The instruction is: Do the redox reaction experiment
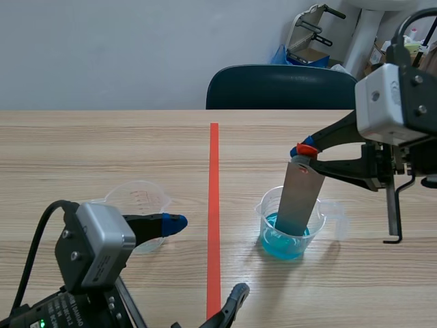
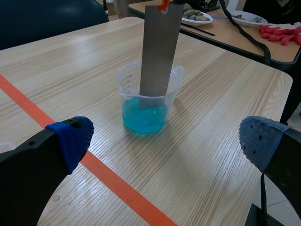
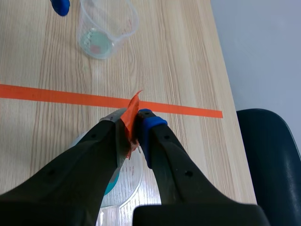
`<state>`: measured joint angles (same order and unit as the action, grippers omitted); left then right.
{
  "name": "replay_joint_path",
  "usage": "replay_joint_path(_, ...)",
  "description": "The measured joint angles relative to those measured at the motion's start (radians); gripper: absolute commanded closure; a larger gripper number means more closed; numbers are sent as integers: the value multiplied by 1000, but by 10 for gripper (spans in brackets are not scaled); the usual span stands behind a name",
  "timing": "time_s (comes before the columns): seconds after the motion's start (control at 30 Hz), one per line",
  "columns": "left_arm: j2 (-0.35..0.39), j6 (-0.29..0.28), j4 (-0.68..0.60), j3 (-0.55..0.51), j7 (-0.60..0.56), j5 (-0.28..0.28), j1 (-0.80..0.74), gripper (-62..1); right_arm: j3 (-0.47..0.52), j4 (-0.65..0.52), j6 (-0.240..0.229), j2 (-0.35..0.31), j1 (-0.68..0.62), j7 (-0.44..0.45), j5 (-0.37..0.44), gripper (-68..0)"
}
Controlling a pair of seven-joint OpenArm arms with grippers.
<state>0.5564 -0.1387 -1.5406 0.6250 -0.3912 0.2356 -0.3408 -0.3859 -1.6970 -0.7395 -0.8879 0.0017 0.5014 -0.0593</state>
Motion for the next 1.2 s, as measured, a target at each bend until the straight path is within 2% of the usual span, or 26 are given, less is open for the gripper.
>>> replay_joint_path(0.27,0,0,0,0,0,0,0,-623,0,-63,0,-74,0,0,86,-8)
replay_joint_path(0.67,0,-3,0,0,0,0,0,-623,46,-131,0,-119,0,-3,169,-8)
replay_joint_path(1.1,0,-3,0,0,0,0,0,-623,71,-204,0,-217,0,-106,341,-8)
replay_joint_path(1.2,0,-3,0,0,0,0,0,-623,72,-208,0,-238,0,-119,359,-8)
